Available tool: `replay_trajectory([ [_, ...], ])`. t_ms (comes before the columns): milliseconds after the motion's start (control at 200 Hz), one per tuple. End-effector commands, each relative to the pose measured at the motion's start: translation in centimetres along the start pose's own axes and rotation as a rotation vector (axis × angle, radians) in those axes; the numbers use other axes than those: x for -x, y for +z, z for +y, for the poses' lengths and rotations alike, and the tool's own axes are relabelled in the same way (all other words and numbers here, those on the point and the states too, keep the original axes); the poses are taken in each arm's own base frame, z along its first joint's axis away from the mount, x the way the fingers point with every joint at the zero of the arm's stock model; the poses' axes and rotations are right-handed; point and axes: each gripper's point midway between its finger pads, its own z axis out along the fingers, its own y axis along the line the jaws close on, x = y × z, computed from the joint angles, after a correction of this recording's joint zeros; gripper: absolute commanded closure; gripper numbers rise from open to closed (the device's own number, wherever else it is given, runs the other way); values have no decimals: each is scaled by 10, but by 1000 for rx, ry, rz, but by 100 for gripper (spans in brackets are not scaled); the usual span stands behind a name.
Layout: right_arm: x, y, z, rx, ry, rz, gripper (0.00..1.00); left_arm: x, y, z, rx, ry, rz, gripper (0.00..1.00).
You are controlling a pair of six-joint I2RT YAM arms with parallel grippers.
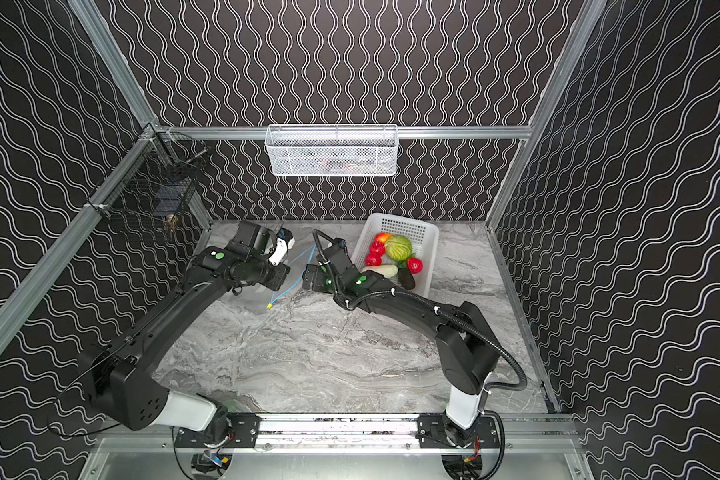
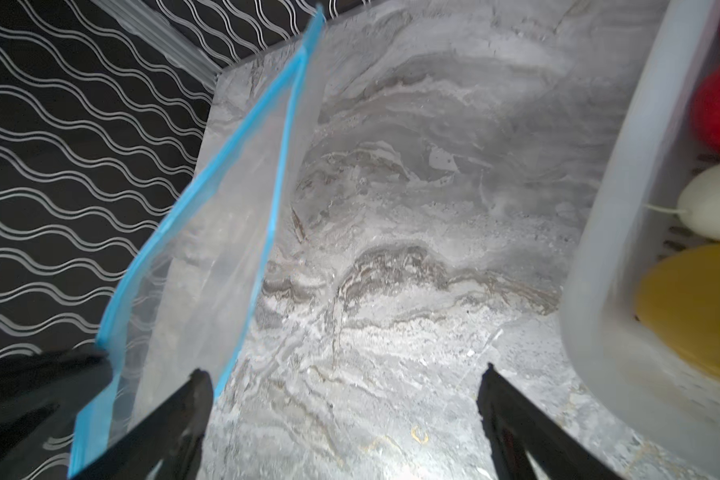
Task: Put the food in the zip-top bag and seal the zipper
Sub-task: 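Hold the bag open with the left gripper while the right moves to the basket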
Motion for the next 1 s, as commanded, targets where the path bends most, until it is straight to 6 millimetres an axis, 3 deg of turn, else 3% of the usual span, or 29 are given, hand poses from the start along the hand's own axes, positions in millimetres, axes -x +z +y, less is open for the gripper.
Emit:
replay_trajectory([
  [0,0,3,8,21,30,7,1,5,-4,6,28,17,-28,100],
  [250,-1,12,23,91,34,15,1,5,-5,7,36,-17,-24,100],
  [636,-3,29,17,66,0,5,1,8,0,14,67,-19,-5,100],
  [996,-8,43,-38,-17,57,28,1,26,-23,34,173,-4,-48,100],
])
